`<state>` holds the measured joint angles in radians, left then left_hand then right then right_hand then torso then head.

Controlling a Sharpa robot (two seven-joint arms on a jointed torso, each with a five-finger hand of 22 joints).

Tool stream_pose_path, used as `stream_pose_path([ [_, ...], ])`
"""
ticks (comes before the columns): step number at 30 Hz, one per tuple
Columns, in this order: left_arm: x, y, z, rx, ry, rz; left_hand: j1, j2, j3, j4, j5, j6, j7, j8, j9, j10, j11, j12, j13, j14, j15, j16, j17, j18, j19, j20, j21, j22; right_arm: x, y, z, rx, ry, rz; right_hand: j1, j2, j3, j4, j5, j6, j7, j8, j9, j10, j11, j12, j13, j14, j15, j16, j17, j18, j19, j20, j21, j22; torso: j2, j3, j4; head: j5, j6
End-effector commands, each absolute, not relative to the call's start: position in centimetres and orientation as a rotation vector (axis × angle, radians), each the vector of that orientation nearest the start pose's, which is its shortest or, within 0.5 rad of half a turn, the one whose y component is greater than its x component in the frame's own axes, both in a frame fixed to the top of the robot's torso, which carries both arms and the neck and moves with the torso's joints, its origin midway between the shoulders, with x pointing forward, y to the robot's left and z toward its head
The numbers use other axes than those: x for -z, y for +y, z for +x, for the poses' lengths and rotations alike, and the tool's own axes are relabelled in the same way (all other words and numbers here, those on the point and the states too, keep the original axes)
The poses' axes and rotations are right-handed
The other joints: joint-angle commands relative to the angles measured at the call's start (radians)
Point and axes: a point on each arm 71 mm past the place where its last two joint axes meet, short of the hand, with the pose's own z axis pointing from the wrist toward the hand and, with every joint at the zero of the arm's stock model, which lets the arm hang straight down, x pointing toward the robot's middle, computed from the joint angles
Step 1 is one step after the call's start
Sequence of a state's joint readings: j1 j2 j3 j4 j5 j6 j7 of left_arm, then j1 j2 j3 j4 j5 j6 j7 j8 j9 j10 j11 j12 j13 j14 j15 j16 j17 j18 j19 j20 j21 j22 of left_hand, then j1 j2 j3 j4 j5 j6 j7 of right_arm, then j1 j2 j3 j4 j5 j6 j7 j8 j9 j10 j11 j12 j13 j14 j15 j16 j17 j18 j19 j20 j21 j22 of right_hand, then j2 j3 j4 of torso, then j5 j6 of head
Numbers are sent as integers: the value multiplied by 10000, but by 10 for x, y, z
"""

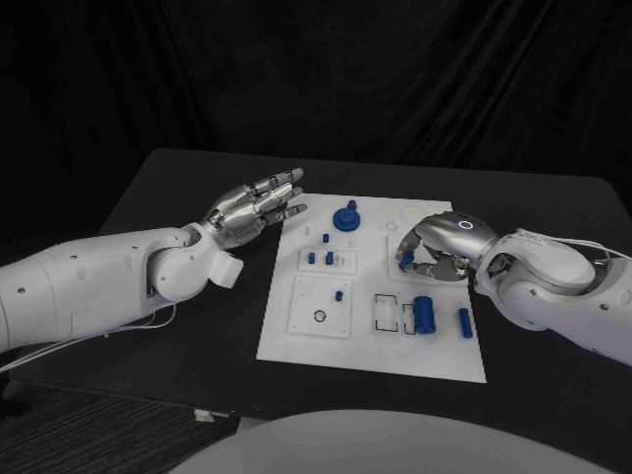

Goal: Assemble the parts on the task board

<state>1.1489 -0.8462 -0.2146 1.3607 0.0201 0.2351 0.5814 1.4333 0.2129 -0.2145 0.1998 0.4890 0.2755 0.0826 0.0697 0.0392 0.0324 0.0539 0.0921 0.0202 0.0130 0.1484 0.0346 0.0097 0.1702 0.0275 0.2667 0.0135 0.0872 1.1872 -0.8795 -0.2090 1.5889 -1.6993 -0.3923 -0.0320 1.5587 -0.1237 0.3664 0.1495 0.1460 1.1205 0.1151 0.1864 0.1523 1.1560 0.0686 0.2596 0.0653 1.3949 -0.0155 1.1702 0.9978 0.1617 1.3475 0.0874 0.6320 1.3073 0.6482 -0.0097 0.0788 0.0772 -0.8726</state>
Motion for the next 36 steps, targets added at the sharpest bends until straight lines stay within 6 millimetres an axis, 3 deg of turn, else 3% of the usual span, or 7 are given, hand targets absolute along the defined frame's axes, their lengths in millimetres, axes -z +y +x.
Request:
stream_pose_path([
  [1,255,238,465,19446,15768,-10861,25,94,30,-60,38,20,29,63,11,-7,38,52,13,3,29,51,15,98,28,15,51,12,223,-191,435,-6745,15306,-4621,171,179,8,-106,-53,84,7,49,92,262,-165,-14,30,3,-79,5,-32,-186,46,-65,42,779,-5,-1,3,33,0],
  [7,256,238,465,19408,15798,-10881,34,100,36,-68,44,19,33,65,10,-7,43,54,13,5,28,56,17,98,31,16,53,19,202,-187,431,-6849,15030,-4680,250,122,103,-283,-161,-25,38,-29,158,300,-139,-199,11,-45,-73,-139,-199,-184,2,-87,-14,762,-3,2,-2,80,0],
  [11,257,238,465,19386,15824,-10894,46,104,44,-81,51,28,35,71,11,-5,46,62,14,6,29,59,17,99,33,19,53,18,185,-175,422,-7239,14770,-4892,264,74,129,-340,-183,-59,49,-61,175,326,-130,-251,13,-48,-68,-156,-211,-185,-14,-89,-15,760,-10,3,4,61,0],
  [15,259,237,465,19407,15834,-10905,51,106,47,-87,55,14,36,69,9,-6,46,60,13,3,29,52,15,99,33,19,53,18,180,-158,415,-7696,14711,-5172,267,38,139,-374,-203,-72,52,-78,185,353,-129,-277,16,-41,-68,-156,-209,-189,-12,-90,21,766,-13,2,8,66,0],
  [24,263,237,464,19396,15840,-10980,57,117,55,-93,55,-11,32,64,5,-13,45,47,10,-3,25,40,11,99,24,17,47,-10,200,-110,402,-8463,15650,-6059,268,-30,291,-513,-196,-337,129,-303,180,315,-55,-515,11,-84,-21,-268,-332,-159,-129,-69,-188,713,-10,-9,-16,238,0],
  [36,263,240,463,19317,15723,-11010,55,121,55,-93,47,-9,28,66,4,-14,44,52,10,-5,17,36,10,98,15,11,41,-35,229,-53,390,-8811,16591,-7425,213,-109,399,-624,-99,-537,205,-482,166,225,25,-713,10,-180,39,-399,-481,-118,-293,-30,-463,648,-13,0,6,248,0],
])
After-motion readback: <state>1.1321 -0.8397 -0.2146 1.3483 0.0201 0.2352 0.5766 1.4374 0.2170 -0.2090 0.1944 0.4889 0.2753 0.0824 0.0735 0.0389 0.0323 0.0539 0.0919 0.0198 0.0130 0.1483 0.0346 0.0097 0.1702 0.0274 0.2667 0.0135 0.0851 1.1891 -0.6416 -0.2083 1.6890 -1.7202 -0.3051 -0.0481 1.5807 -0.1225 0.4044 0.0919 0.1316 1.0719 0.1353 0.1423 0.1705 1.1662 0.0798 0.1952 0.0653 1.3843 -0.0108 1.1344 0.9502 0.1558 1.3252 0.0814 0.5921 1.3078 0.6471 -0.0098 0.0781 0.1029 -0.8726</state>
